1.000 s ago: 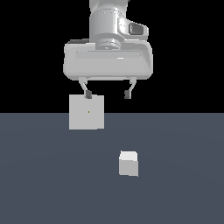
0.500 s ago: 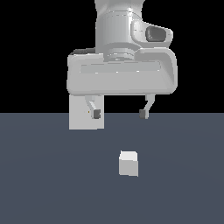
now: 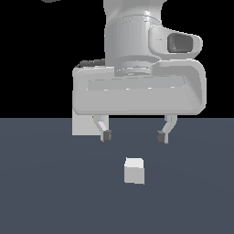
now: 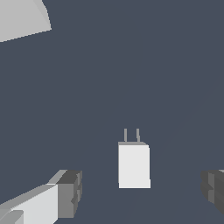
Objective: Plug the charger into the wall socket.
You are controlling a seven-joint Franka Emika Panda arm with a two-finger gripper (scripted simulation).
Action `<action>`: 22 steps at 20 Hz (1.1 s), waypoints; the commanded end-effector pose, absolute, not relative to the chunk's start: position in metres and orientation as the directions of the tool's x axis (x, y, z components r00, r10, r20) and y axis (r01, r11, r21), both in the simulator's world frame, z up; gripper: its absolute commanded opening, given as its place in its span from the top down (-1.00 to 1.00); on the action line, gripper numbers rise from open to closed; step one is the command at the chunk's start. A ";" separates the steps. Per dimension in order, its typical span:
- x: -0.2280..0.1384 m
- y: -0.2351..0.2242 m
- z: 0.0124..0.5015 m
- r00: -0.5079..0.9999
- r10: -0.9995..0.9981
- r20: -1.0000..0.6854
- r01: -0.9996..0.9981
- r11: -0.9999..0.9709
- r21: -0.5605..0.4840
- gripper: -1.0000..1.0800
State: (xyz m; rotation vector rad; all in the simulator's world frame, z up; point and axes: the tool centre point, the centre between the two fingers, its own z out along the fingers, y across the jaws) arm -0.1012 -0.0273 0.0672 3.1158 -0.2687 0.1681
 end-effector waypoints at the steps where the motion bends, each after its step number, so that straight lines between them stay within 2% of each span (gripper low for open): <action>1: -0.104 -0.029 0.064 0.978 -0.176 0.112 -0.177 -0.984 0.000 -0.92; 12: -0.104 -0.029 0.058 0.978 -0.177 0.113 -0.179 -0.984 0.000 -0.92; 22: -0.105 -0.029 0.020 0.978 -0.178 0.113 -0.179 -0.984 0.000 -0.92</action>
